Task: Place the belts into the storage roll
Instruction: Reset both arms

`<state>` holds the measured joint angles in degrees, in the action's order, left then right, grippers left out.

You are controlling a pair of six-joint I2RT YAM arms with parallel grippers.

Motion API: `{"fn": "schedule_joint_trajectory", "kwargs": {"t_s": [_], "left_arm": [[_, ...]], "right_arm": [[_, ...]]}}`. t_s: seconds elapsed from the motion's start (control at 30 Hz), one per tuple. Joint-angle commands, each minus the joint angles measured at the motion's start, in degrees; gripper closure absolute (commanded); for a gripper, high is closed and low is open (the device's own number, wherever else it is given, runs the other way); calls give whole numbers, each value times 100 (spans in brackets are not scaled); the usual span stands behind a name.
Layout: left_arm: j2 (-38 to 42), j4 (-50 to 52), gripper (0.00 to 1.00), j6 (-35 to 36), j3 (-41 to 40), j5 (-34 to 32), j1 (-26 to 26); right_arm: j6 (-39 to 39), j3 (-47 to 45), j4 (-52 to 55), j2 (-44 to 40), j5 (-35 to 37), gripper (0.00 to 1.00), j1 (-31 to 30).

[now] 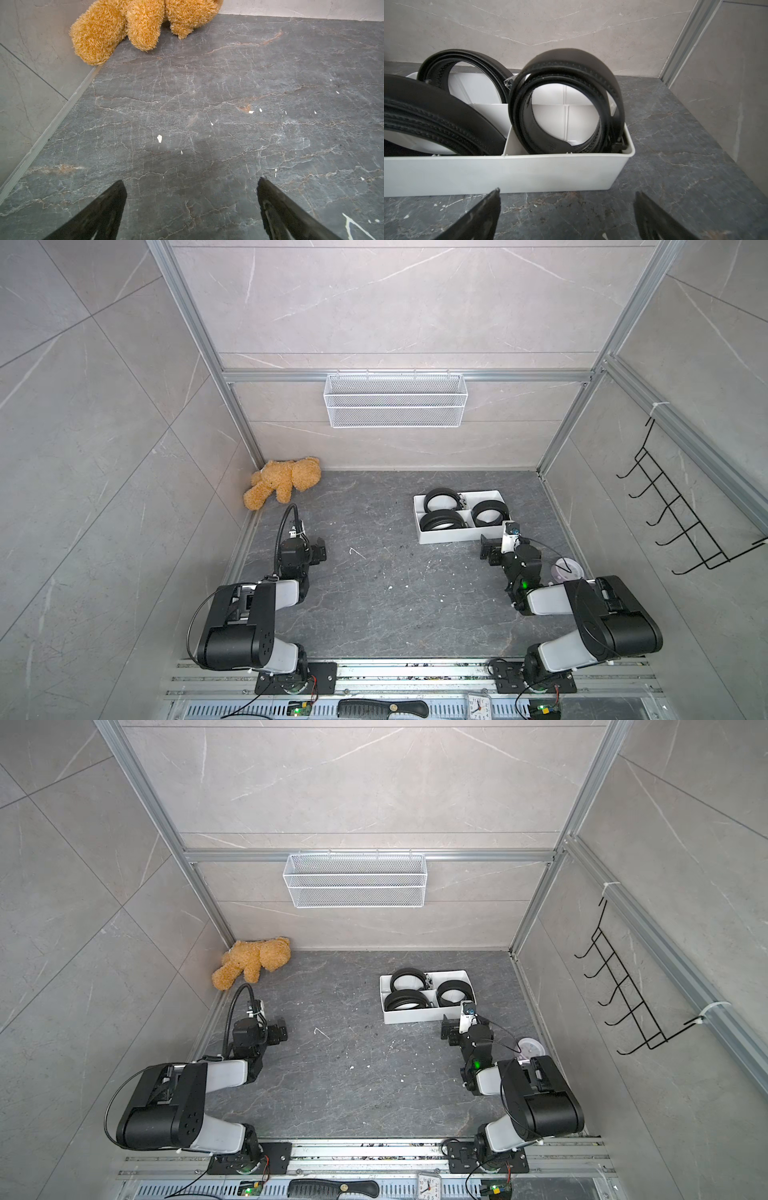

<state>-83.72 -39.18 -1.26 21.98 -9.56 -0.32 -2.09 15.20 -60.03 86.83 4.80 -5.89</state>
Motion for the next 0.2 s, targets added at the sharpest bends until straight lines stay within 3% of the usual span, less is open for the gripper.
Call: {"fn": "schedule_joint_trajectory", "kwargs": {"t_s": [0.0,0.17], "left_arm": [[-4,-447,1,87,55,-116,32],[-13,-418,1,50,69,-129,58]], "right_arm": [[121,88,-52,54,286,0,-52],[130,82,-44,50,289,0,-50]]}}
